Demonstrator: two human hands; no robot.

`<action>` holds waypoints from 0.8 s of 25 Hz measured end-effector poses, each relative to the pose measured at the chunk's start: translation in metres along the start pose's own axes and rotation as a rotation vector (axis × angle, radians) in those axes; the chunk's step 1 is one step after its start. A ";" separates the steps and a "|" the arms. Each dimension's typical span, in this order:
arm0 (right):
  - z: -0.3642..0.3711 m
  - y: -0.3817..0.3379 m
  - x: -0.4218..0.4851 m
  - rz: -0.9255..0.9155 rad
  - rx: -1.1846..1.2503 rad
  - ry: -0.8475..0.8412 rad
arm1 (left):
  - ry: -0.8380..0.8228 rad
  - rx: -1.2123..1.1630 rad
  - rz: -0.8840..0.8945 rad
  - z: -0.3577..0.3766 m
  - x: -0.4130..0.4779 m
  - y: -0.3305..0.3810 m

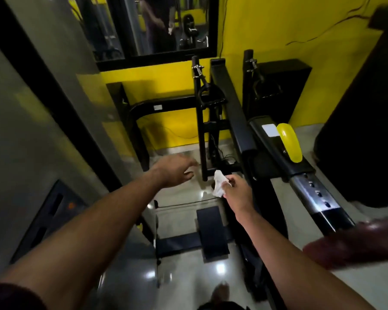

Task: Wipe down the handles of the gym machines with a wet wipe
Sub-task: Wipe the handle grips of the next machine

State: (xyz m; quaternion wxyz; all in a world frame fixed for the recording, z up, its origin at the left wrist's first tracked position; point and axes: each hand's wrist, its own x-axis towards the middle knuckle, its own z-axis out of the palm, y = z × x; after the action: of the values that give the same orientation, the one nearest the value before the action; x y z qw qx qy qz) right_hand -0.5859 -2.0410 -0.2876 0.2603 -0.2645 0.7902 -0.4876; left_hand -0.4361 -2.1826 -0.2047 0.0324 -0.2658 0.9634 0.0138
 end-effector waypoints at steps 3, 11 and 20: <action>0.013 -0.016 0.061 0.018 0.003 0.032 | 0.019 0.047 0.076 -0.013 0.073 -0.032; 0.034 -0.053 0.220 -0.017 -0.001 0.031 | 0.004 0.121 0.096 -0.028 0.224 -0.086; 0.036 -0.080 0.318 -0.110 0.008 0.076 | -0.118 0.281 0.254 -0.061 0.353 -0.138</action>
State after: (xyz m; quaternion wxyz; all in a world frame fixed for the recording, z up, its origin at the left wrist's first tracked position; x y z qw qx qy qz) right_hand -0.7789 -2.3082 -0.2783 0.2040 -0.2876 0.7819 -0.5142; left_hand -0.6715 -2.4843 -0.1699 0.1234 -0.1335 0.9781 -0.1012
